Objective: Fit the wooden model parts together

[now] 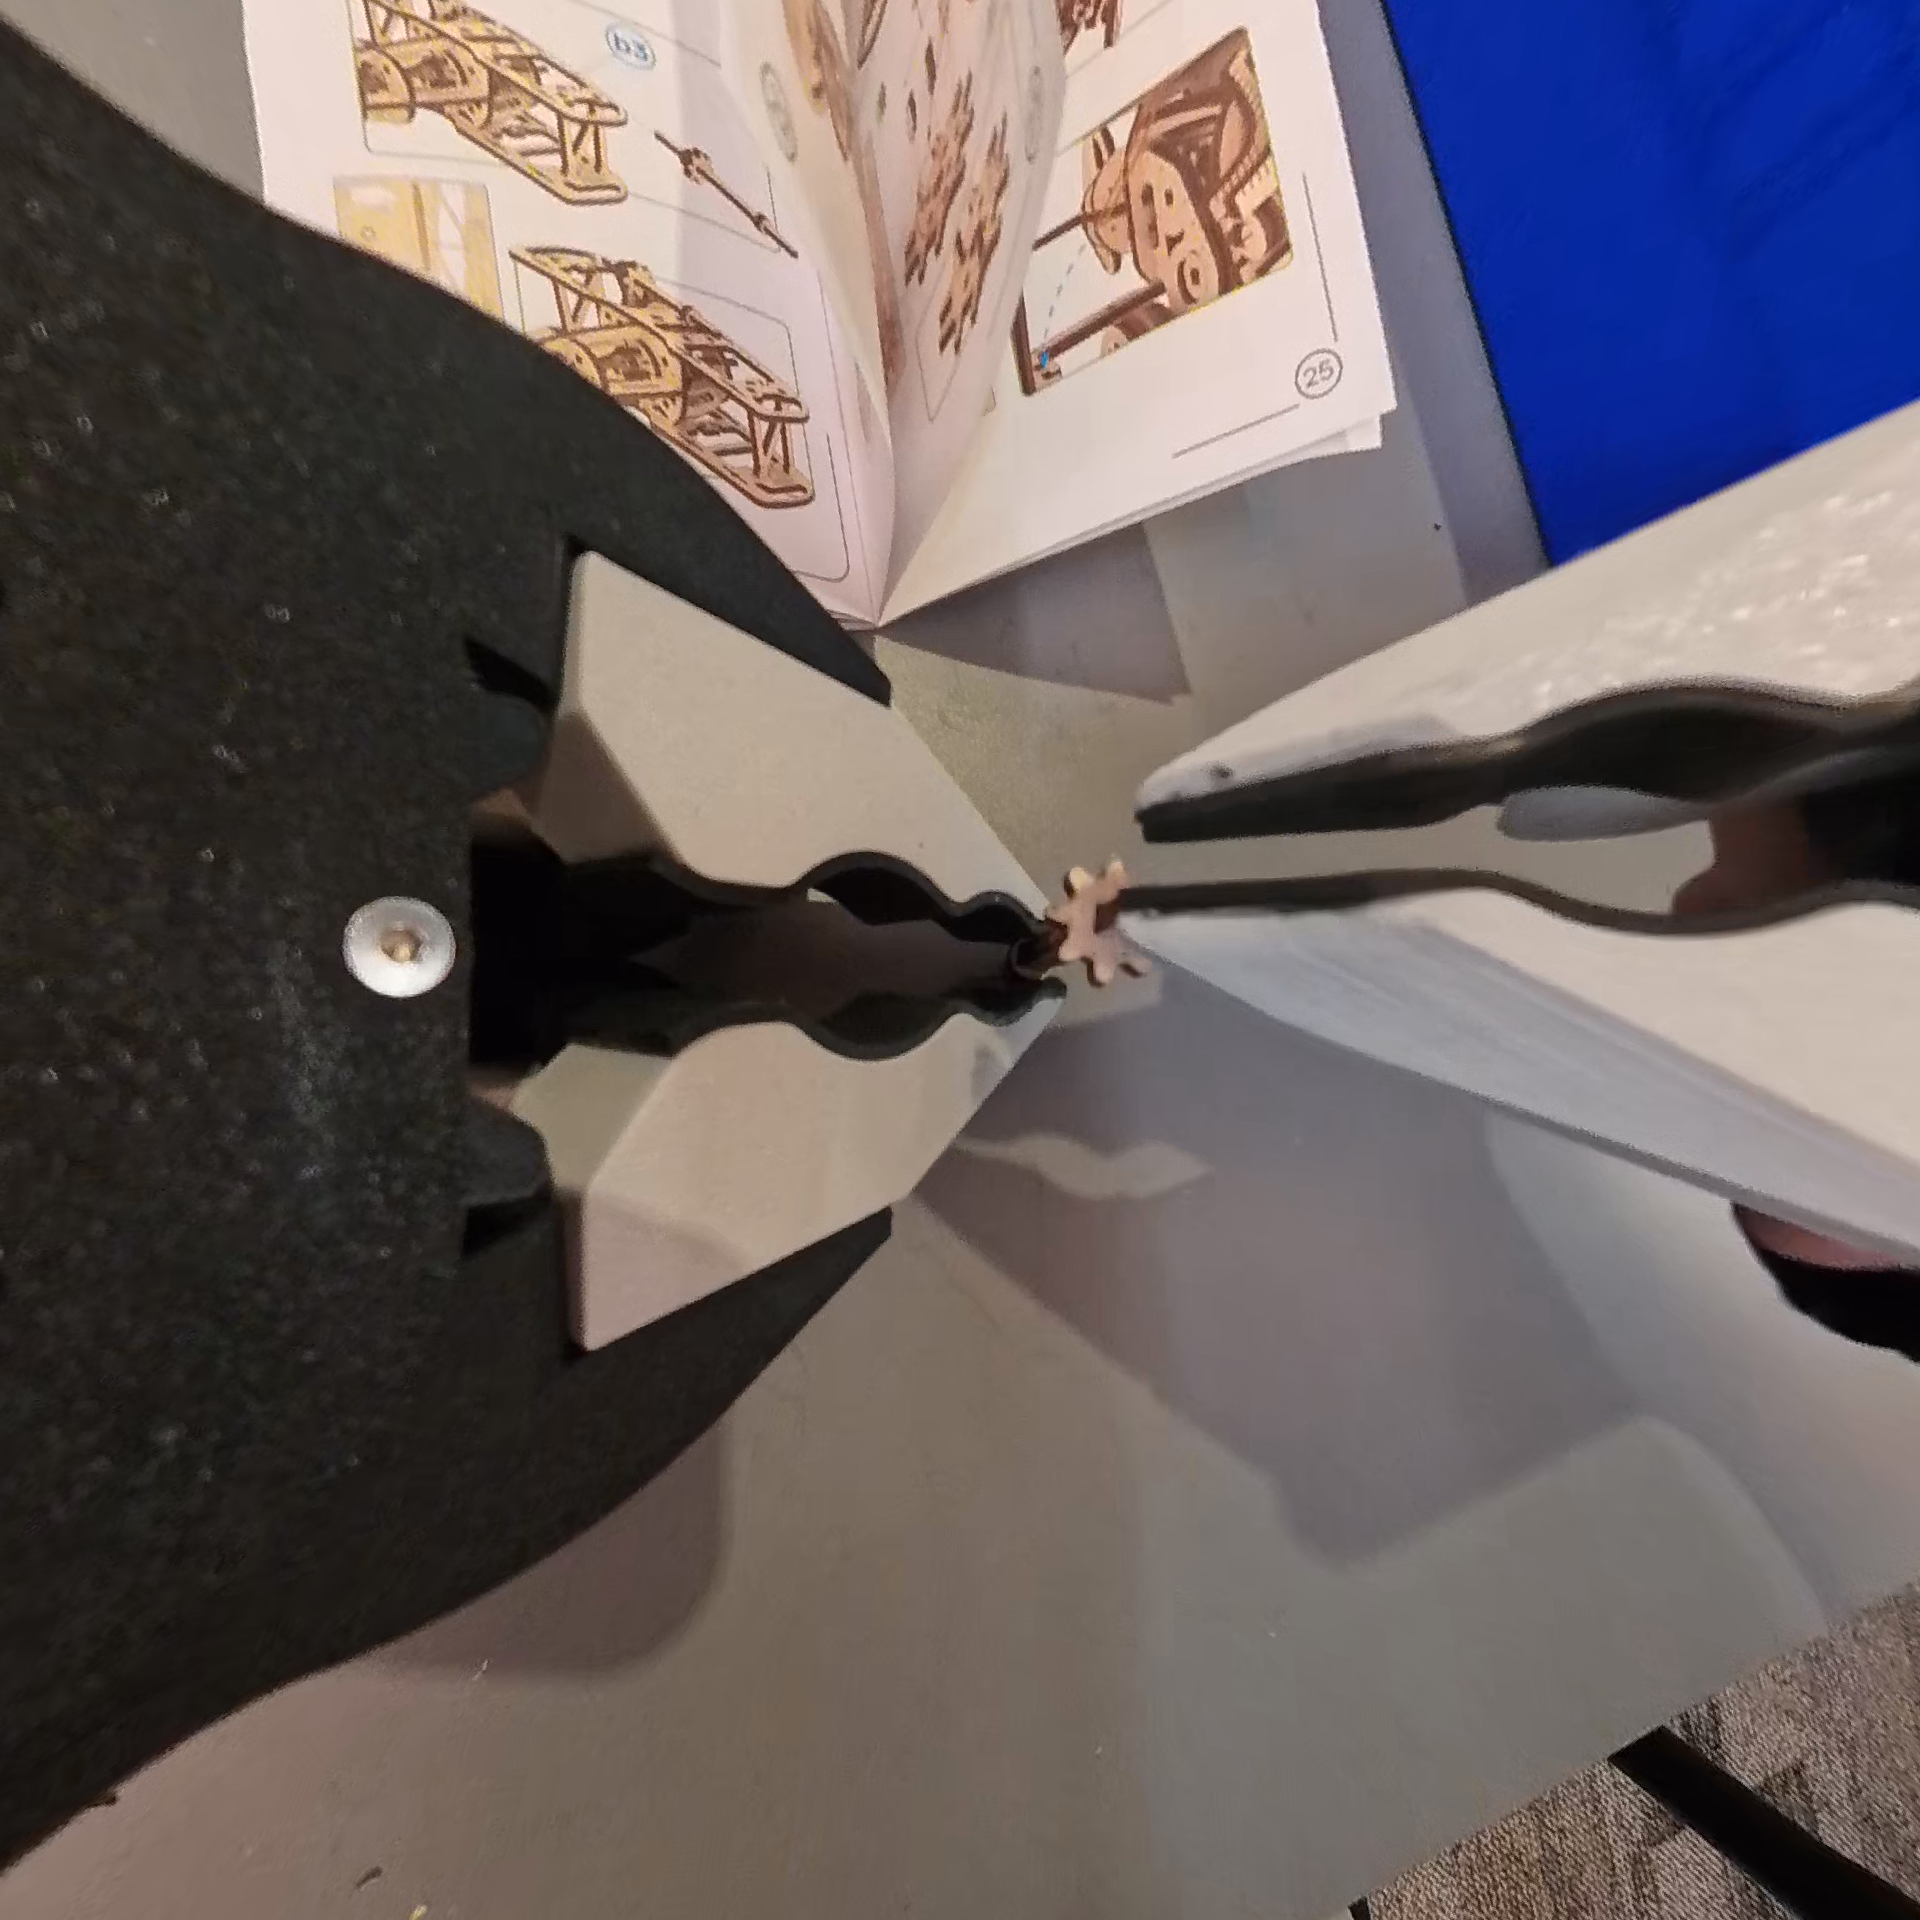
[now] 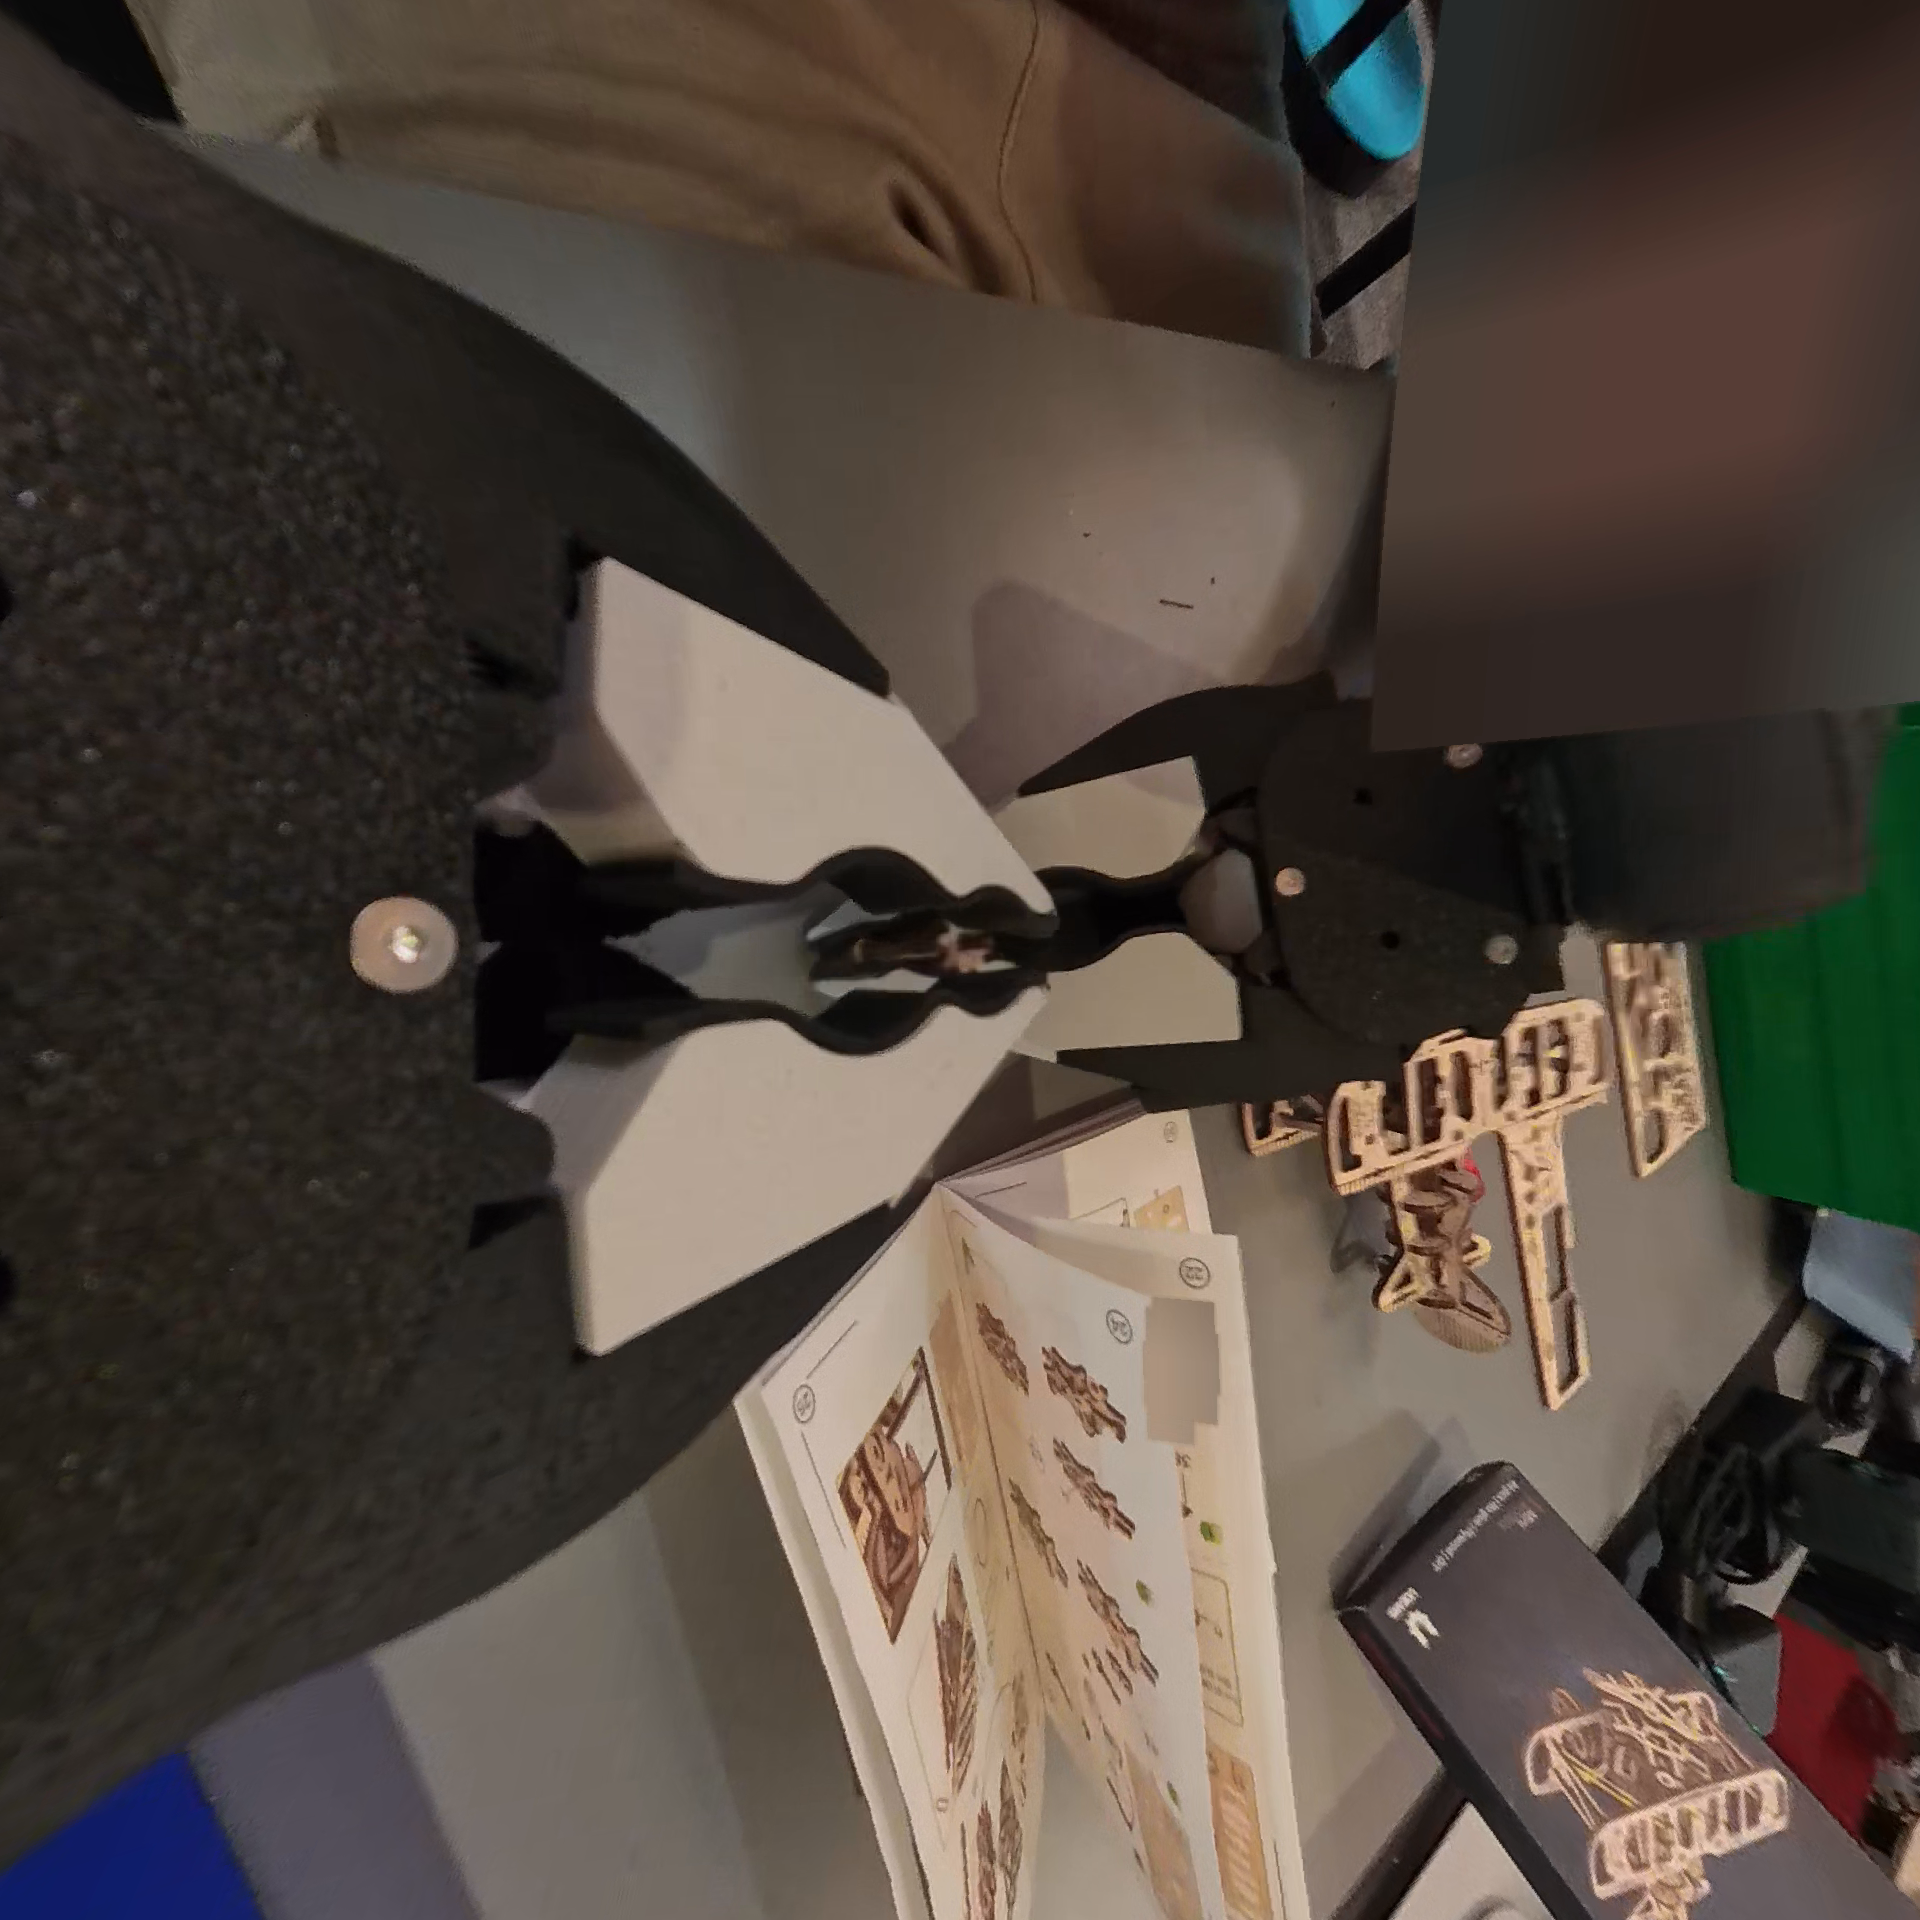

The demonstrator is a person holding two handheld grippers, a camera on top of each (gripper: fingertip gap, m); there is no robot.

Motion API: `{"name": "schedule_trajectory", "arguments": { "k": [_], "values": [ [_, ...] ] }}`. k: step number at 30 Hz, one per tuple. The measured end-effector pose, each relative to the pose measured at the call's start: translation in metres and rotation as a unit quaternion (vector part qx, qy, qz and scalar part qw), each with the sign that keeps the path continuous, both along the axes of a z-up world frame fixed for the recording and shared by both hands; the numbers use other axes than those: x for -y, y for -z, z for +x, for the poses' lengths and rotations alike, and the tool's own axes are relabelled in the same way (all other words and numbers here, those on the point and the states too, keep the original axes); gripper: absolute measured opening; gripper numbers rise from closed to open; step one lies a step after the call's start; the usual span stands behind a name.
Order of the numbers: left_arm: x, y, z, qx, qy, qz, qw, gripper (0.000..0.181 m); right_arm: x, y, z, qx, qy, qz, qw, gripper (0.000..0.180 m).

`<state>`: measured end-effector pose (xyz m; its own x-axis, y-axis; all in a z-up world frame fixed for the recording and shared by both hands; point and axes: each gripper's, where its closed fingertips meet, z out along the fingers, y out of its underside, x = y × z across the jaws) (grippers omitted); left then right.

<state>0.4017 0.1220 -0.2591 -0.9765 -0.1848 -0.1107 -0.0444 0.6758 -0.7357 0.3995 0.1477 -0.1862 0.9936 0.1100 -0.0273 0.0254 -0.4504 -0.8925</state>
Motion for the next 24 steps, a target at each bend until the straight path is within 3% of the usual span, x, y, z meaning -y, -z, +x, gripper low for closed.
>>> {"name": "schedule_trajectory", "arguments": {
  "k": [4,11,19,24],
  "values": [
    [0.000,0.001,0.000,0.003,0.001,0.003,1.000,0.005,0.006,0.038,-0.002,0.028,-0.007,-0.076,0.997,0.000],
    [0.000,0.001,0.000,0.003,0.001,0.003,1.000,0.004,0.005,-0.001,0.011,0.010,0.018,-0.001,1.000,0.001],
    [0.000,0.001,-0.001,0.002,0.003,0.003,1.000,0.004,0.037,0.004,0.010,-0.024,-0.016,-0.059,0.998,0.004],
    [0.000,0.001,-0.001,0.002,0.003,0.003,1.000,0.004,0.032,0.015,0.004,-0.010,-0.025,-0.094,0.995,0.006]
  ]
}}
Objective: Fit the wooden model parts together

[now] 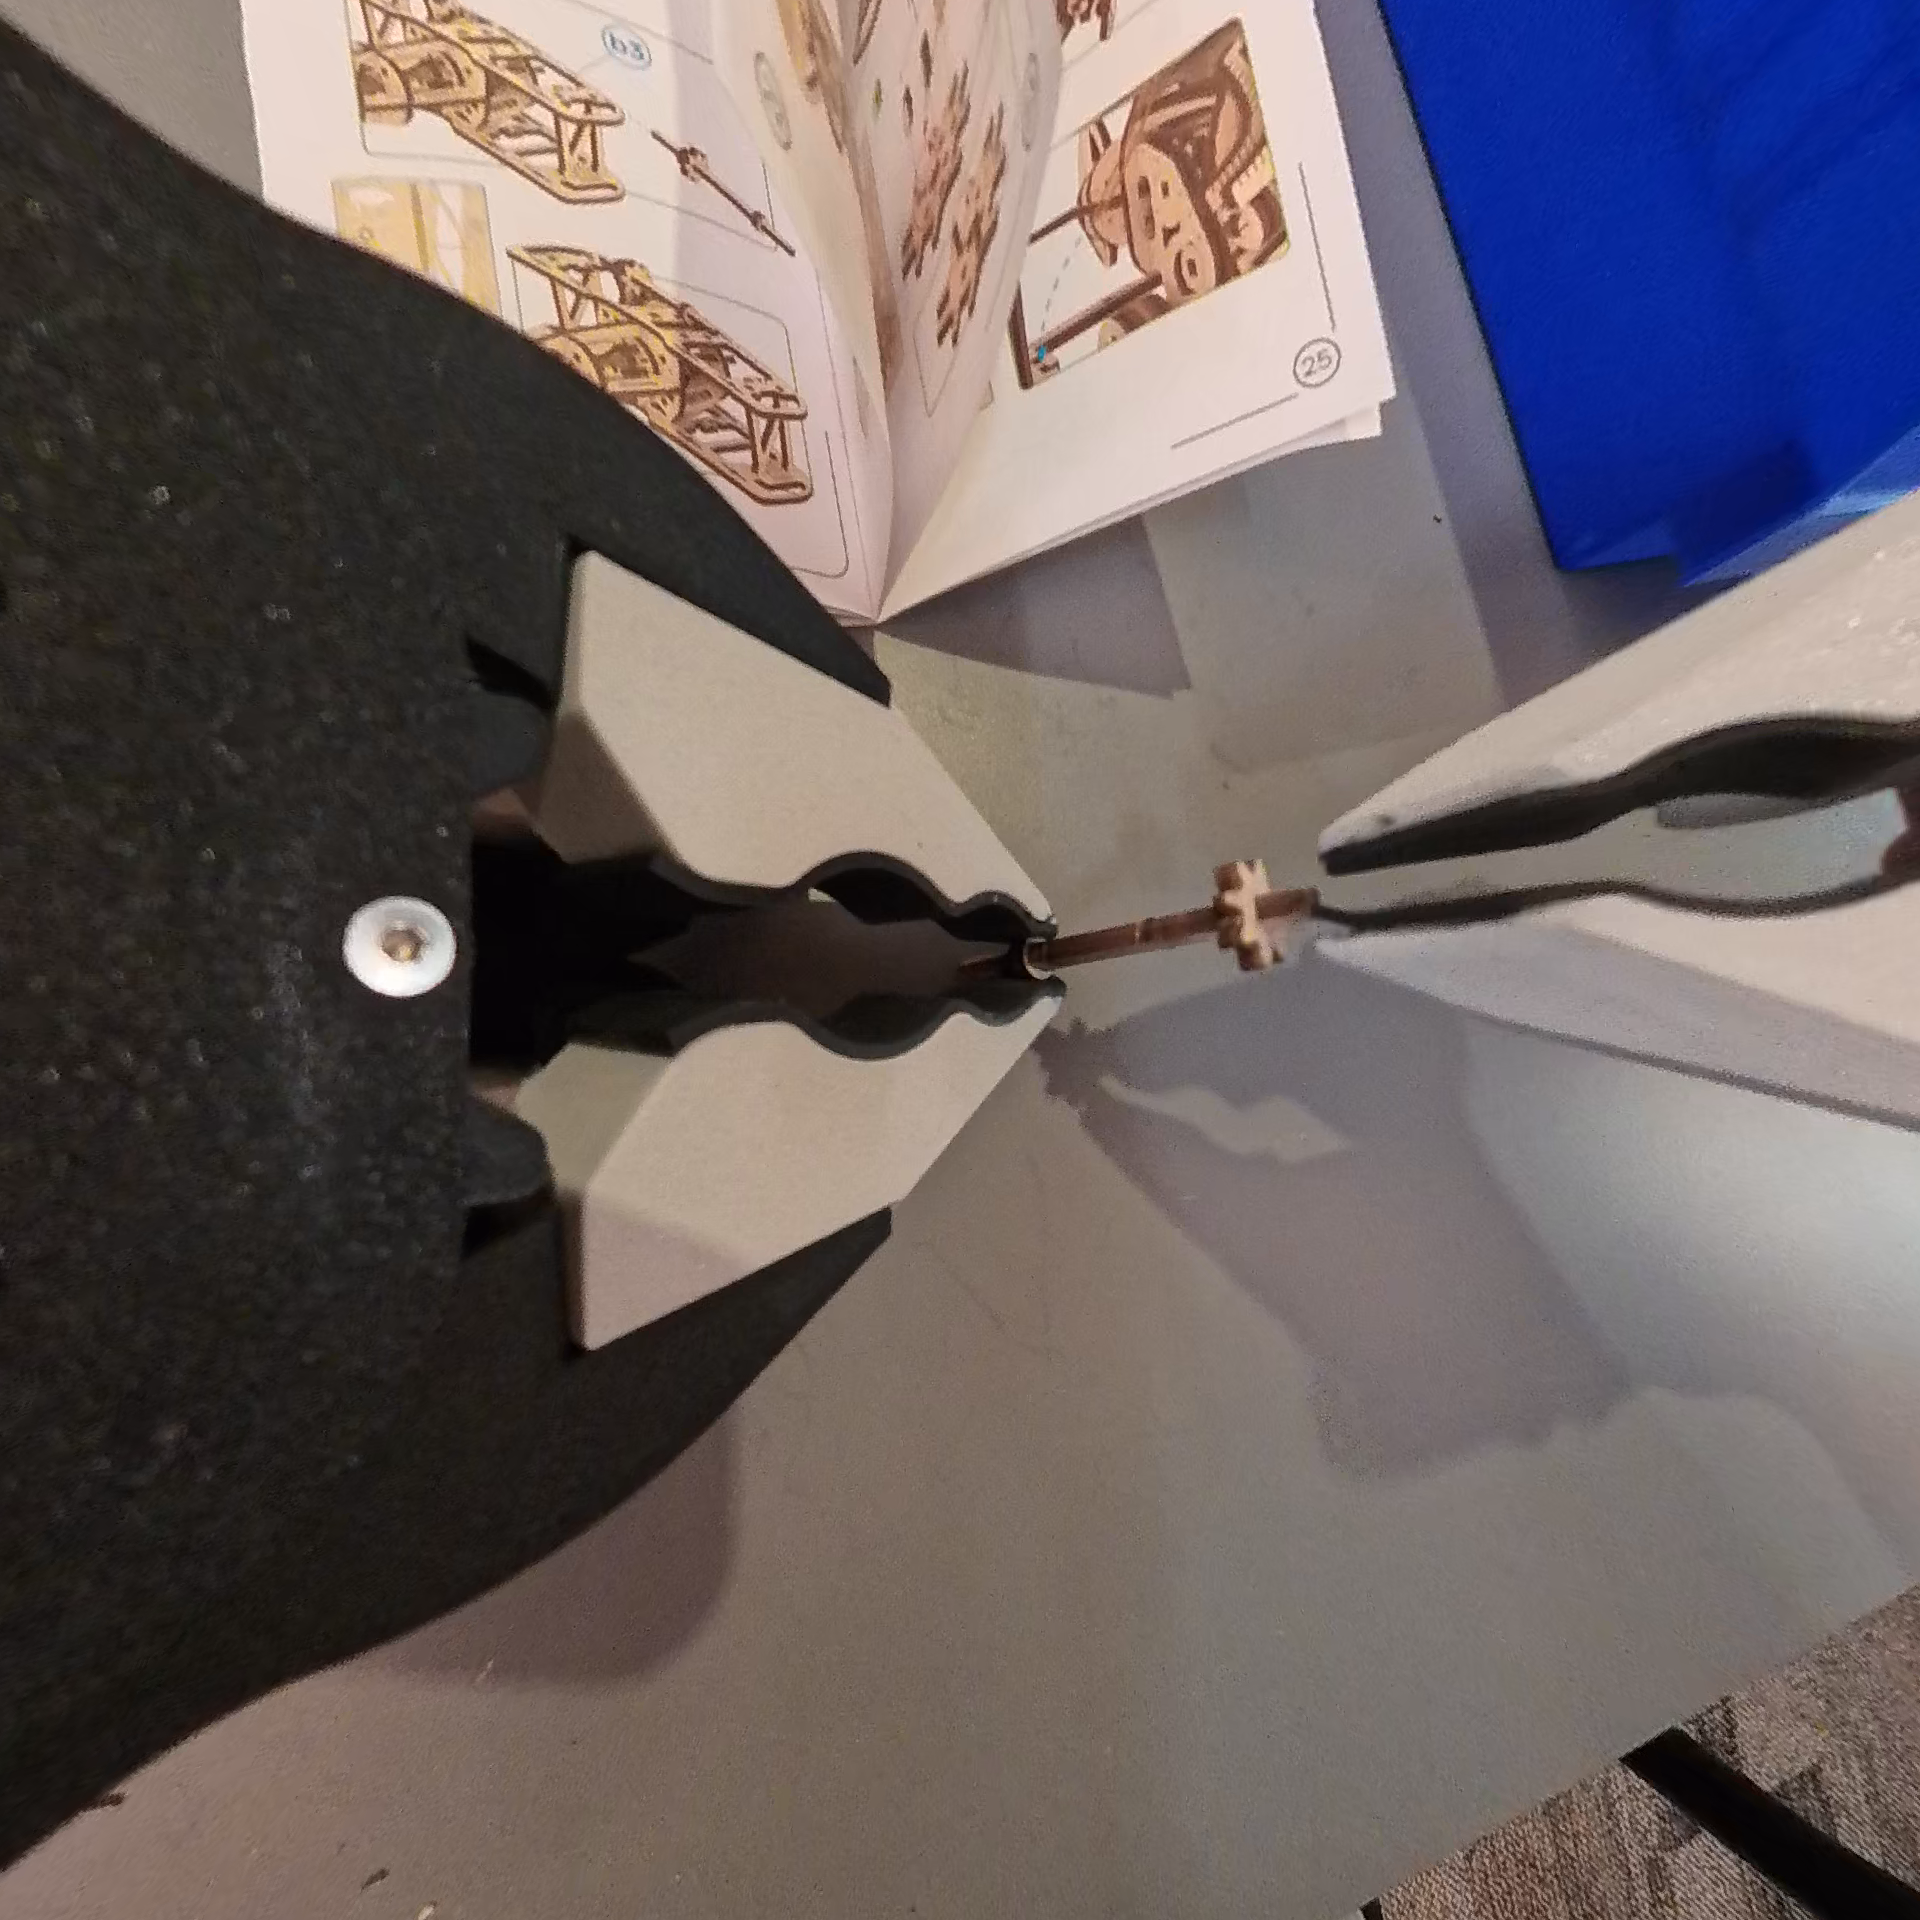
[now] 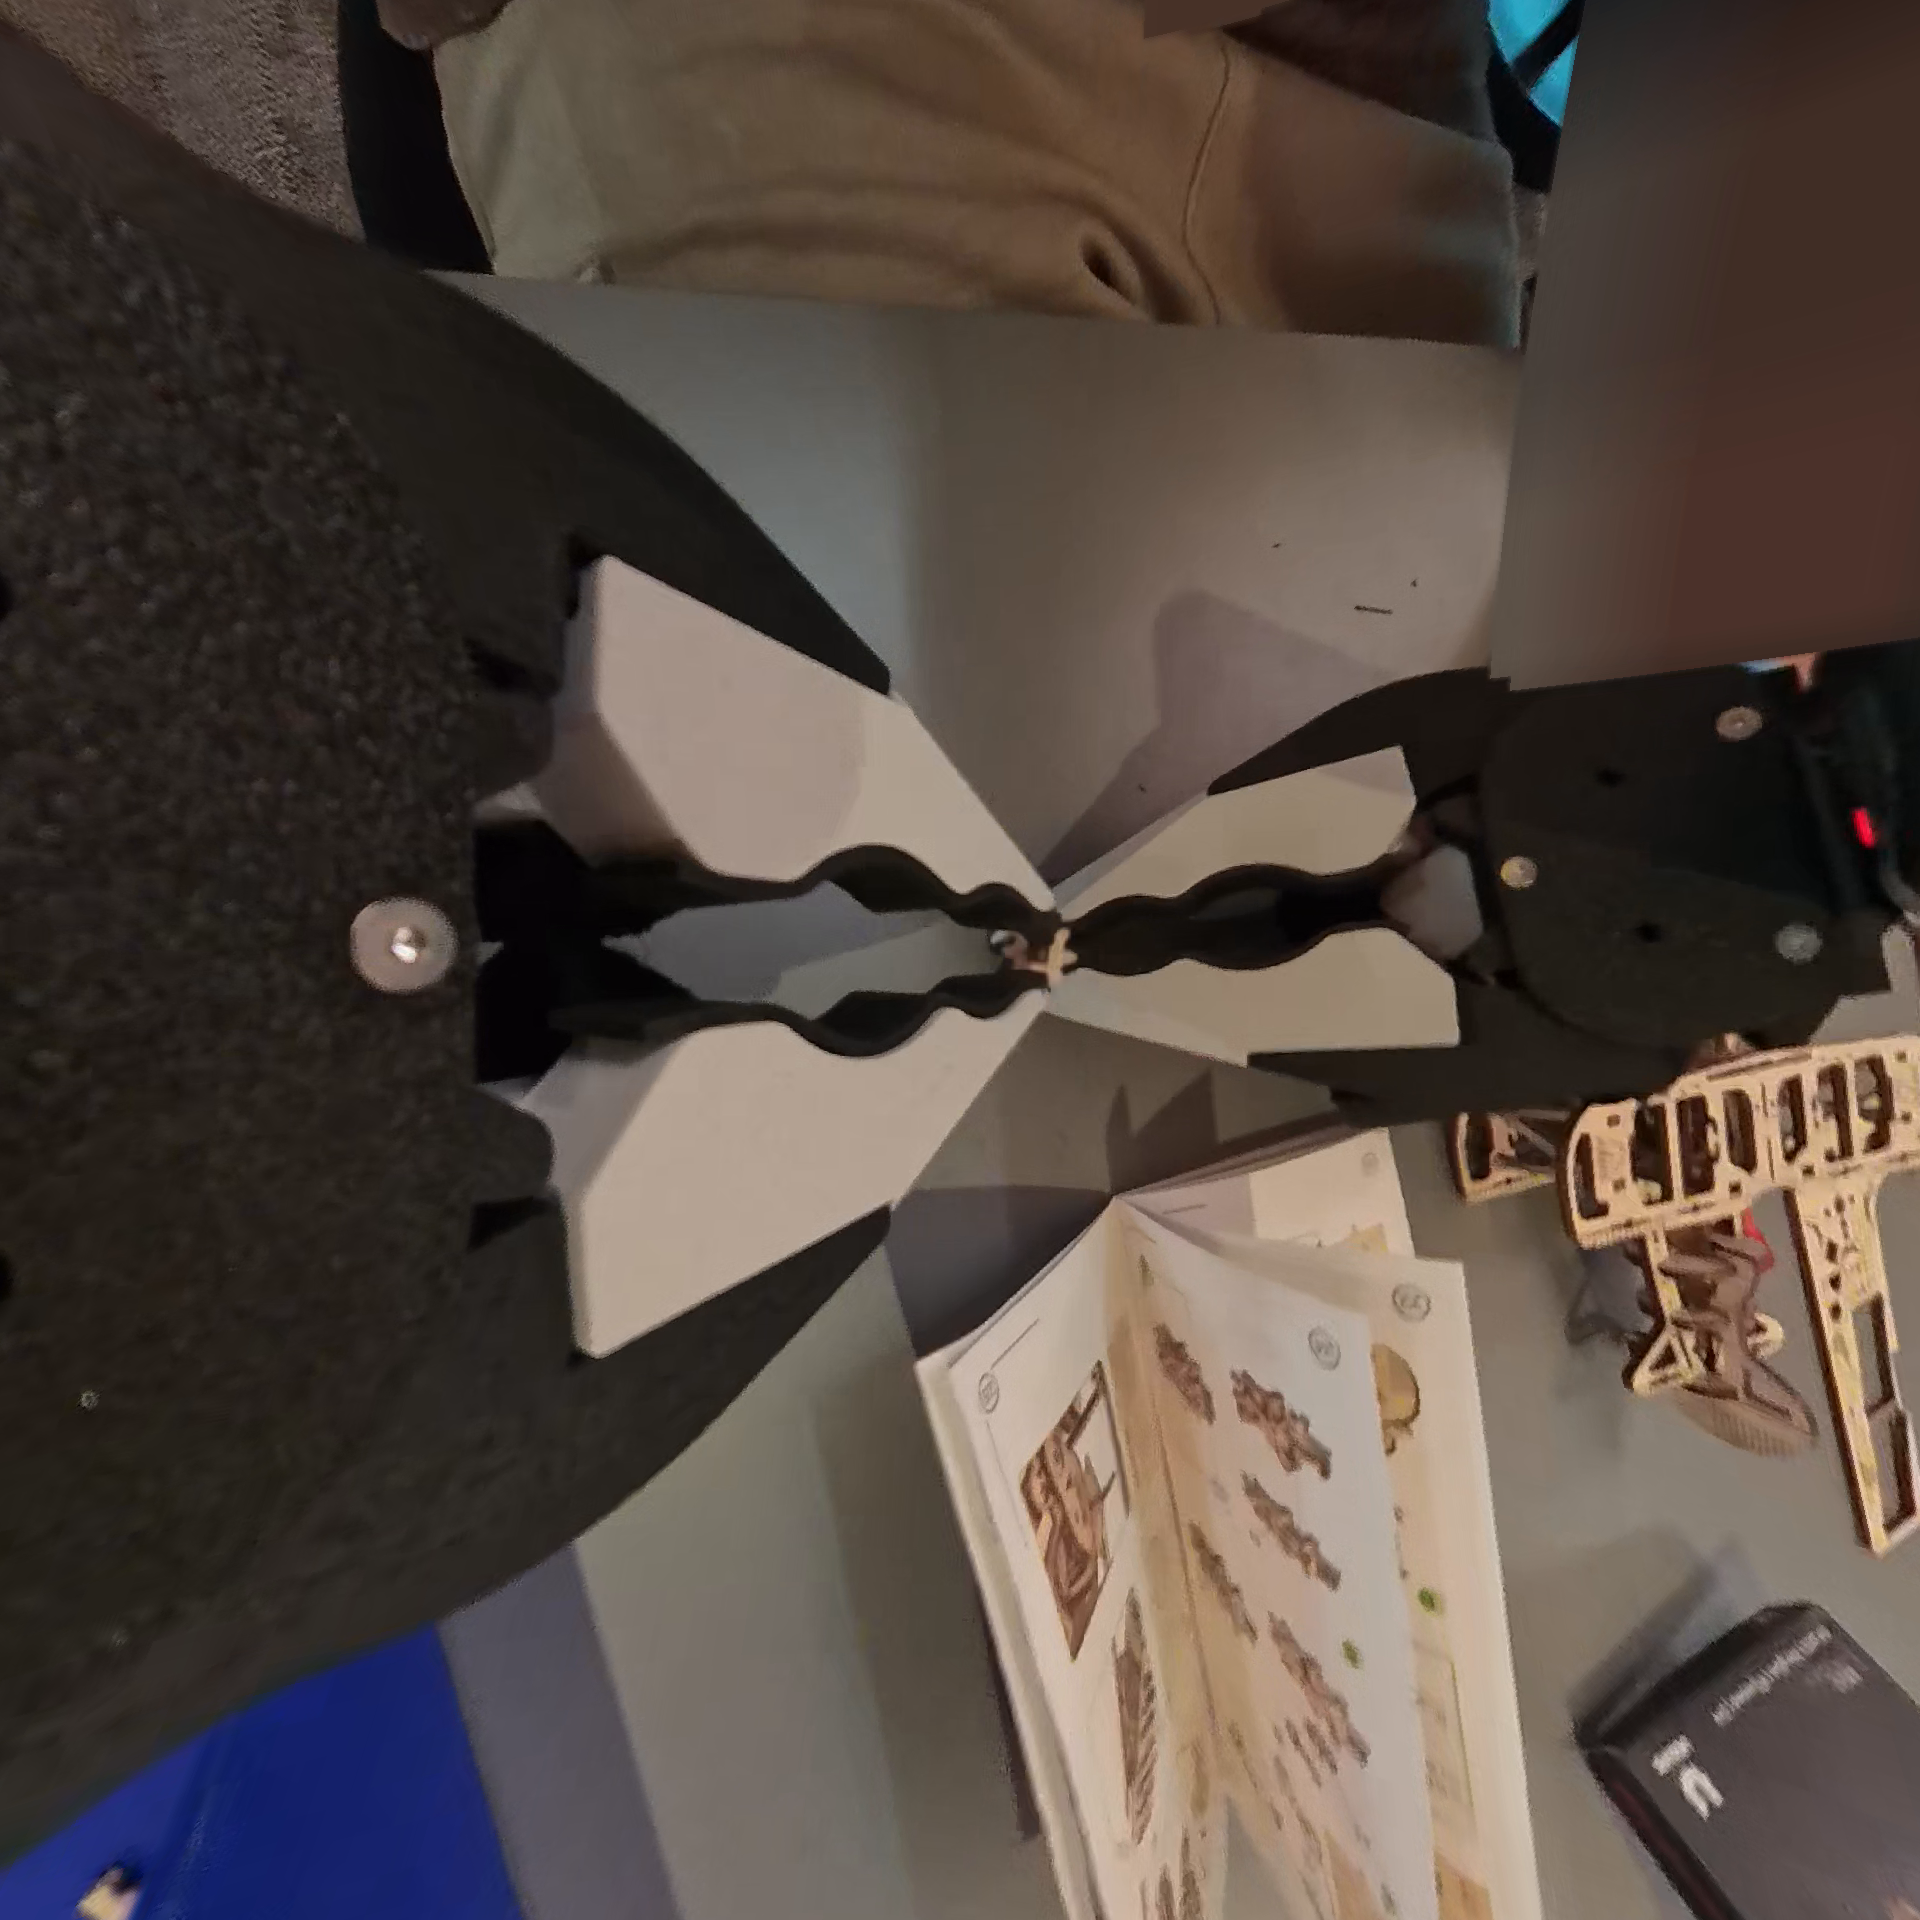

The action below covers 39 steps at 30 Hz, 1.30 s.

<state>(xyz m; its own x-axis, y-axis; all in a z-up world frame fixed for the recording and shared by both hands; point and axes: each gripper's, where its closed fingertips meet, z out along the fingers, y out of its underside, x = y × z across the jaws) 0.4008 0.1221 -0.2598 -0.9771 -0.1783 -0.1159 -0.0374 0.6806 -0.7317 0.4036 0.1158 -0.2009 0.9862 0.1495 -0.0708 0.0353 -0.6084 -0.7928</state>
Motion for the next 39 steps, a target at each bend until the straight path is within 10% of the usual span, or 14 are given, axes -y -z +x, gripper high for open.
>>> {"name": "schedule_trajectory", "arguments": {
  "k": [39],
  "values": [
    [-0.0004,0.0001,0.0004,0.003,0.000,0.002,1.000,0.004,-0.0031,0.0071,-0.0029,0.040,-0.055,-0.125,0.990,0.002]
  ]
}}
